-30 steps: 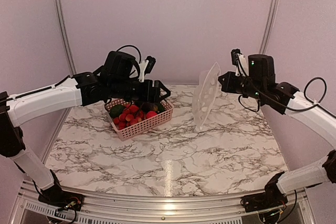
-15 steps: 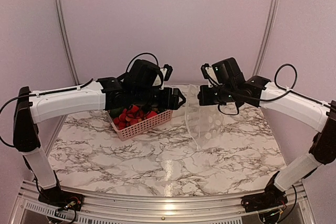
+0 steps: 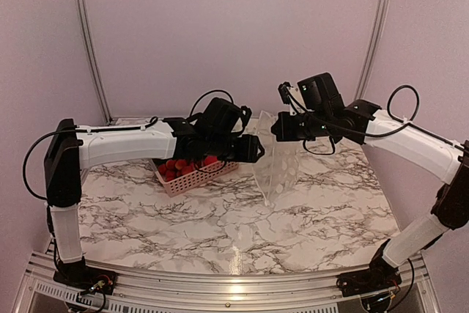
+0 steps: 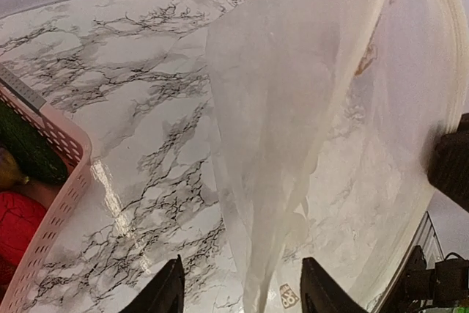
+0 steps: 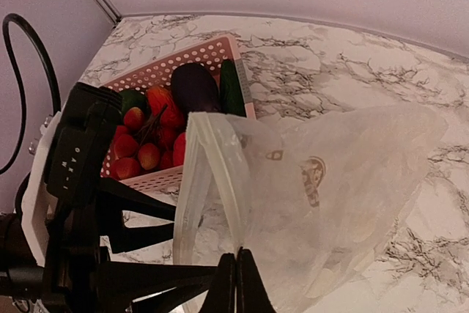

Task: Place the food in the zip-top bag and seal the zipper
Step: Adjust the zipper food storage bag at the center of the board, then pick up the fake vegetable from the bin, then place the fake vegetable in the zipper food storage bag.

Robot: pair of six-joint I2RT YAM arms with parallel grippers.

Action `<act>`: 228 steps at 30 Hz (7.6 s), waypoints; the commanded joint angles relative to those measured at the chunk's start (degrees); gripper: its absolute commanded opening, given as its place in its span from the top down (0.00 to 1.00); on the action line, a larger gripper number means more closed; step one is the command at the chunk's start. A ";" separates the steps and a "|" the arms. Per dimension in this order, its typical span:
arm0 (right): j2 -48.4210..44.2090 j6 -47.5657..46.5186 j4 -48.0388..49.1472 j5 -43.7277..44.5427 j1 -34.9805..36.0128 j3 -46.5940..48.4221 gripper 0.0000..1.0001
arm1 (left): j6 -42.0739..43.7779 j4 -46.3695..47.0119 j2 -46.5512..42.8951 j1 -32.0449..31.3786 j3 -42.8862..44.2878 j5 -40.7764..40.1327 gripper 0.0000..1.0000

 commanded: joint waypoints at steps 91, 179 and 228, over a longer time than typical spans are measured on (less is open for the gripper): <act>9.63 -10.82 -4.51 -8.77 -11.02 -1.11 1.00 | 7.25 -12.62 -14.81 9.65 -15.21 -3.07 0.01; 5.42 -7.70 -3.28 -17.03 -10.32 -5.36 1.00 | -12.93 -11.39 11.39 24.09 15.05 0.39 0.33; 4.00 11.96 -13.45 -35.33 -9.48 16.08 1.00 | 11.95 34.37 -10.11 -2.48 -7.76 -16.45 0.43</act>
